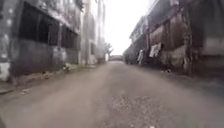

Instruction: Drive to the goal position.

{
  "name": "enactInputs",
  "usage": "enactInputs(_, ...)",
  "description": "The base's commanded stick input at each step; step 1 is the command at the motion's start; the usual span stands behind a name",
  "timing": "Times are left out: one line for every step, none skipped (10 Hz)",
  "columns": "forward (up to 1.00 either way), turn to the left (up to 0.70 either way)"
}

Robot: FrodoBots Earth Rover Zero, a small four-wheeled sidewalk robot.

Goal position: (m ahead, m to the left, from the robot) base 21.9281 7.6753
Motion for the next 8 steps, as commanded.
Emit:
enactInputs(0.50,0.00)
enactInputs(0.50,0.00)
enactInputs(0.50,0.00)
enactInputs(0.50,0.00)
enactInputs(0.50,0.00)
enactInputs(0.50,0.00)
enactInputs(0.50,0.00)
enactInputs(0.50,0.00)
